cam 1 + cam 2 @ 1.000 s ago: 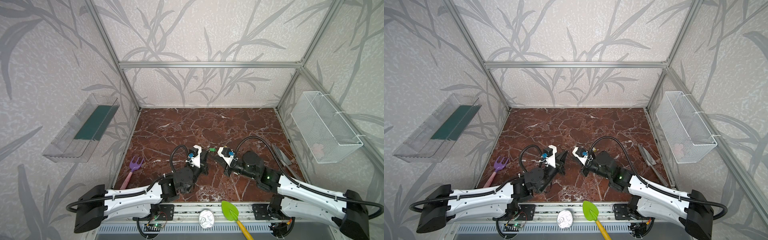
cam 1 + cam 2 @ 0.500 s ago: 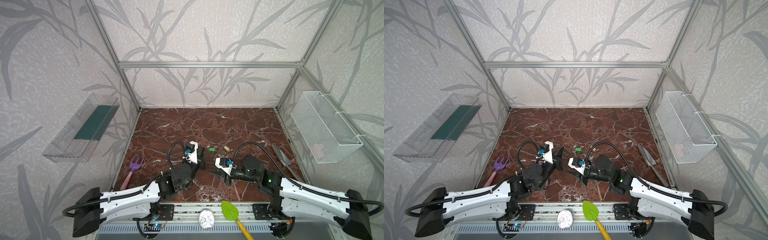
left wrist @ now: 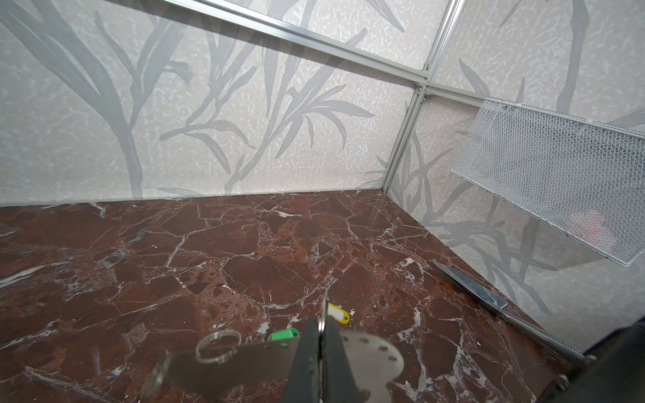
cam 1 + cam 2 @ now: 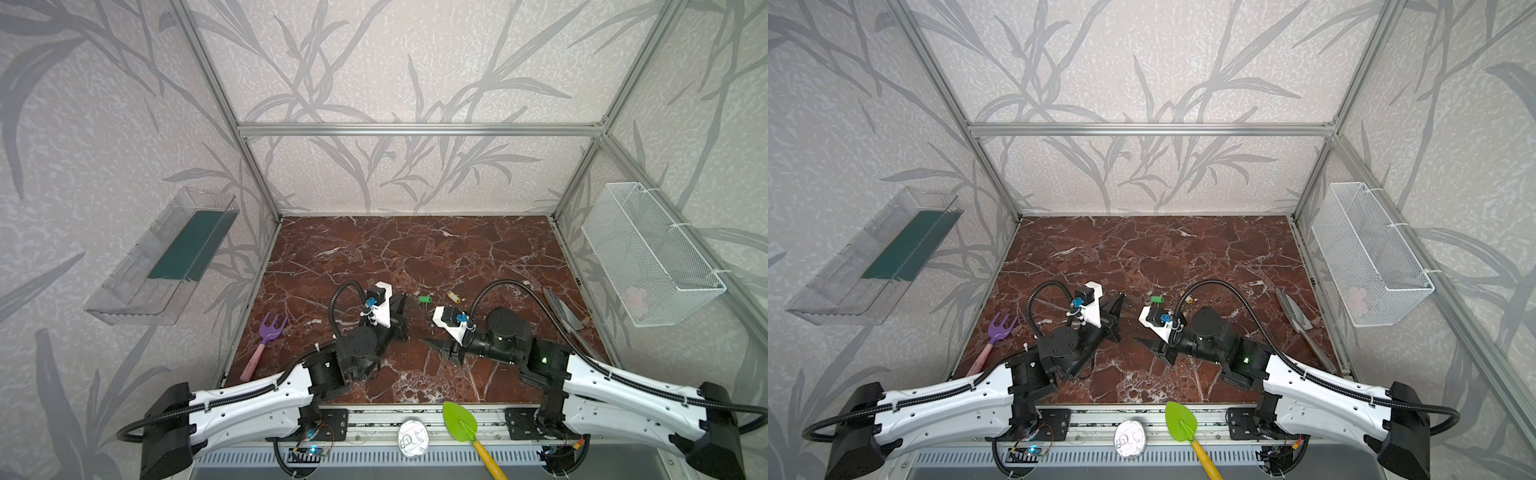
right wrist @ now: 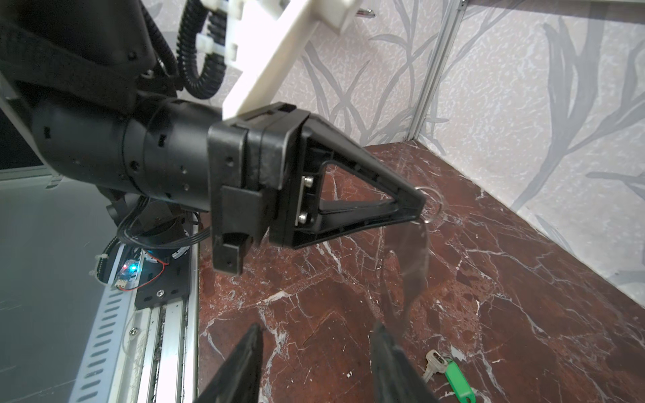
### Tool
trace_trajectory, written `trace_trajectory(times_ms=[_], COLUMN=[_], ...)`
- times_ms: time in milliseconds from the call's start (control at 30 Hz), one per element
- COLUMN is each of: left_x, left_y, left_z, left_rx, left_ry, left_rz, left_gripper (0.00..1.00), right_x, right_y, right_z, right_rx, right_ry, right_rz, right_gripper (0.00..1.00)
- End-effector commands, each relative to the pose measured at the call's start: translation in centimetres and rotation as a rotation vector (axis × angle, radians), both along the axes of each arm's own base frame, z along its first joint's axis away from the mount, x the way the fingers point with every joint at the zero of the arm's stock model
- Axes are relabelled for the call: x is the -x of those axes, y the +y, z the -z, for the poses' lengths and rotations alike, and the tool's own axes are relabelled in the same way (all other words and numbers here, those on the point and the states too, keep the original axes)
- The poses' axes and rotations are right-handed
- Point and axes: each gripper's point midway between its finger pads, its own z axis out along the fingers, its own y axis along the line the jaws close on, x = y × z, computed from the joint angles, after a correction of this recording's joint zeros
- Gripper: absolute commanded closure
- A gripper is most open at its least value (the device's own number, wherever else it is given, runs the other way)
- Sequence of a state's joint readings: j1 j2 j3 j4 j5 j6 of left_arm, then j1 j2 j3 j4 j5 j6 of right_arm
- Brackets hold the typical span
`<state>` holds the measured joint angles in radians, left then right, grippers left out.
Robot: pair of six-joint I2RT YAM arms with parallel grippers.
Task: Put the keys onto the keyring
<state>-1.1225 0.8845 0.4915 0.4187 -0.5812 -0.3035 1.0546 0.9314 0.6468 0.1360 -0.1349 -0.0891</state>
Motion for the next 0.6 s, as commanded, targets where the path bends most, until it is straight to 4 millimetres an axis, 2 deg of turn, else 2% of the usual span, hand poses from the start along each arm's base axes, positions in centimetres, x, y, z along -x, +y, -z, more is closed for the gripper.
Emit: trace_trajectory(times_ms=[0,233,433,567], left_x=[-0.5,-1.5,-1.6,-1.6], left_y=[1.3,3.1,3.0,2.5], left_z=[-2.2,-2.8,-3.4,-3.7], left_rx=[0.119,0.190,0.234,0.257], left_ry=[-0.005,0.000,0.004,0.001], left_rz=[-0.067,-0.209,-0.213,-0.193], left_gripper=[1.00,1.00,1.00,1.00], right_x=[-1.0,-0.8,-1.4,-2.7], right_y=[0.3,1.7,2.4,3.1], right_z=[-0.6,0.3,0.4,0.9], right_rx=[-0.003,-0.043,-0.058,-0.042], right_ry=[0.029,0.110,0.132,0.129], right_rz=[0.050,0.018,0.035,0.079], right_gripper=[0.47,0.46,0.42,0.37])
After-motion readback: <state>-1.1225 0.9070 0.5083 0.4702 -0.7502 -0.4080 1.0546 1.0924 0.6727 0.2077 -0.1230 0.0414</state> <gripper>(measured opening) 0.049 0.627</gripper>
